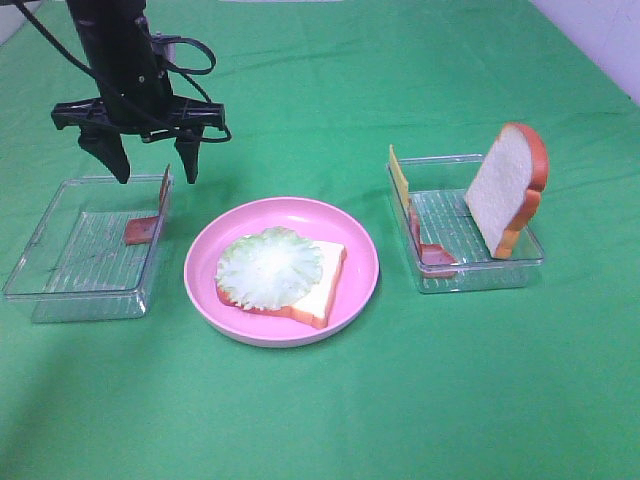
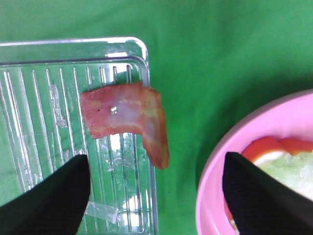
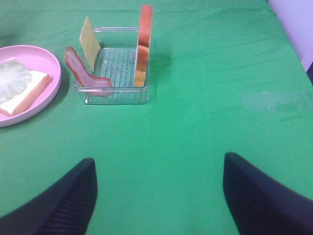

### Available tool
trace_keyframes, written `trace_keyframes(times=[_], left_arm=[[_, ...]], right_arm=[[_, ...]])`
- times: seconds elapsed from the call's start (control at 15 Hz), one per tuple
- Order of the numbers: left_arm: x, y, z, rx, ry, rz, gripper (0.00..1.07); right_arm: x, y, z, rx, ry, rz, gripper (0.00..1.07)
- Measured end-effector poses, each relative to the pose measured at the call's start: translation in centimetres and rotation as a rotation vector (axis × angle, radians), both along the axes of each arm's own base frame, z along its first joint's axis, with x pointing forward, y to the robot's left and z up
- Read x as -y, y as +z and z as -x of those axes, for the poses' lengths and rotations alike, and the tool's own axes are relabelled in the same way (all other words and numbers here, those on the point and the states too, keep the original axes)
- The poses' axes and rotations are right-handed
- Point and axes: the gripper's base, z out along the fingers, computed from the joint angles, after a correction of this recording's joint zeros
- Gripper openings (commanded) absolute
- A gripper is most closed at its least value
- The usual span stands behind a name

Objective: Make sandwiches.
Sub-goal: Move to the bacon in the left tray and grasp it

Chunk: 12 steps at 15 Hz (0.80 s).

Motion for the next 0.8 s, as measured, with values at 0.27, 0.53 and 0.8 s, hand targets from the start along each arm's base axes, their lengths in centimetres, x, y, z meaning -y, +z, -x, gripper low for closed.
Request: trace_keyframes(times=[0.27, 0.53, 0.8], left_arm=[[0.0, -1.6, -0.2, -0.03, -0.002, -0.017, 0.64], [-0.4, -2.2, -0.4, -0.025, -0.014, -0.069, 0.55], [-0.4, -2.2, -0.4, -0.025, -0.015, -0.072, 0.4]], right_arm=[[0.0, 0.0, 0.0, 0.0, 0.0, 0.0, 0.69], [0.0, 0.0, 0.0, 0.0, 0.0, 0.0, 0.69], [0.0, 0.0, 0.0, 0.0, 0.0, 0.0, 0.69]])
